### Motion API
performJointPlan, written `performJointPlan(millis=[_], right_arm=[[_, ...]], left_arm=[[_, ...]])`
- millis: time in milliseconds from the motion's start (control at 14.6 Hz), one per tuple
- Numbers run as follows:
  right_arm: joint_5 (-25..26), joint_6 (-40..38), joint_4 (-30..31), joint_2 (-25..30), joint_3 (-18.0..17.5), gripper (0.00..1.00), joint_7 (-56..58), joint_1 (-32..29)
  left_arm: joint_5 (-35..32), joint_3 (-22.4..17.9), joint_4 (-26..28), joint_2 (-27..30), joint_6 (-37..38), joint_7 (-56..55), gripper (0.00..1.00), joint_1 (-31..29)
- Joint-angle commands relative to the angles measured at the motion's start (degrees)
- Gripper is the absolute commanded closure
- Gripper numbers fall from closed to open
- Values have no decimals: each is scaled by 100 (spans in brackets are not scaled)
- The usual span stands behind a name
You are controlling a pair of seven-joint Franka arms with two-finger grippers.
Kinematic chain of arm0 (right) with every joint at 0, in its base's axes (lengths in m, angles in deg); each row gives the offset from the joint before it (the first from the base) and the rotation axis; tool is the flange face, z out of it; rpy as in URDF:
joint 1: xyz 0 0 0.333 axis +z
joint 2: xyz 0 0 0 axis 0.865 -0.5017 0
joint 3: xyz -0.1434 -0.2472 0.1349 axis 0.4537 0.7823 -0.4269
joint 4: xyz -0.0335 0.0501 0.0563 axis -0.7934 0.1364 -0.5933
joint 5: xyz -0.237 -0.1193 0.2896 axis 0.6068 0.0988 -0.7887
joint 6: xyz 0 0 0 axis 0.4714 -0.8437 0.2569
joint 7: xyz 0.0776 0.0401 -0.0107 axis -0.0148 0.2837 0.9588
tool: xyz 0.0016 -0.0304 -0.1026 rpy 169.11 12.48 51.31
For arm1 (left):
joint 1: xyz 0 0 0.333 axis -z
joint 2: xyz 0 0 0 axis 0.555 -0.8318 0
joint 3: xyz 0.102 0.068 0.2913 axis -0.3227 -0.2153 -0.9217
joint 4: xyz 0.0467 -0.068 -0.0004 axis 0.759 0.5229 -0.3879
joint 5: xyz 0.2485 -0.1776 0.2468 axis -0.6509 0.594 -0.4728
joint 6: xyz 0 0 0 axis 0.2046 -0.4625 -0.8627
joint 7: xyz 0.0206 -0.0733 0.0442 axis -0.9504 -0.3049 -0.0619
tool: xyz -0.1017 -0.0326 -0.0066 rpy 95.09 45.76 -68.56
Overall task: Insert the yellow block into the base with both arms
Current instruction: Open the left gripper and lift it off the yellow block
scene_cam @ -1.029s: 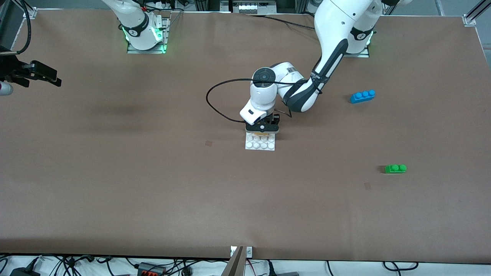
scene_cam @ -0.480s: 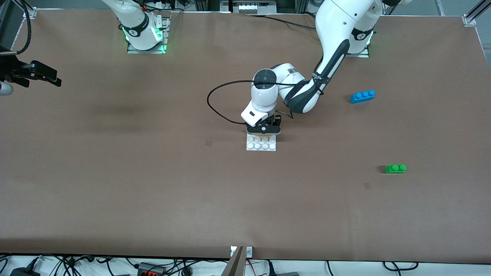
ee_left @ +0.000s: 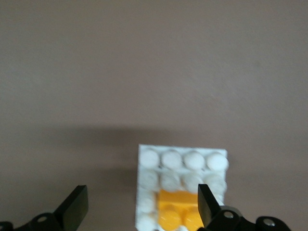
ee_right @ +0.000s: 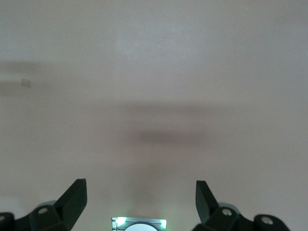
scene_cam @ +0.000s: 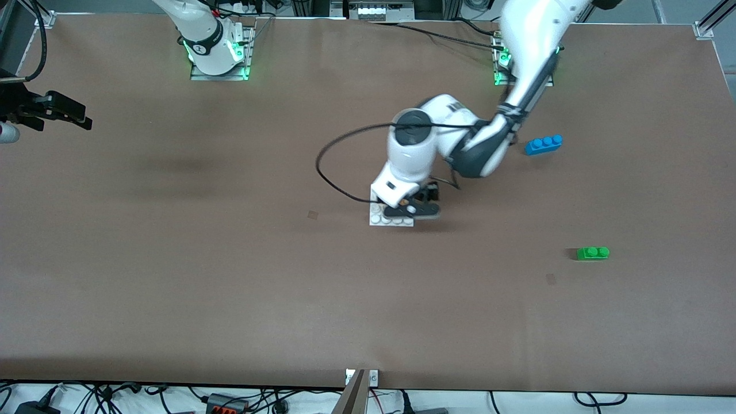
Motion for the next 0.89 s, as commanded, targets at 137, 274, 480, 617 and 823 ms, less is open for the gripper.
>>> performJointPlan(millis=[137,274,480,617,823], right_arm=[[-91,-45,20,39,-19,0,-82,-25],[-91,-45,20,39,-19,0,-82,-34],[-91,-45,20,39,-19,0,-82,-34],[-91,-19,20,30,-19,0,-74,-25],[-91,-36,20,21,-19,0,-82,-25]], left_arm=[[-101,170,71,435,435,851,0,-1016],[-92,196,19,584,629,1300,0,-1473],[292,187,18,979,927,1398,0,-2159],[592,170,114,1356,981,1730,0,-2564],[654,170,89,1849,1603,2504,0,-2942]])
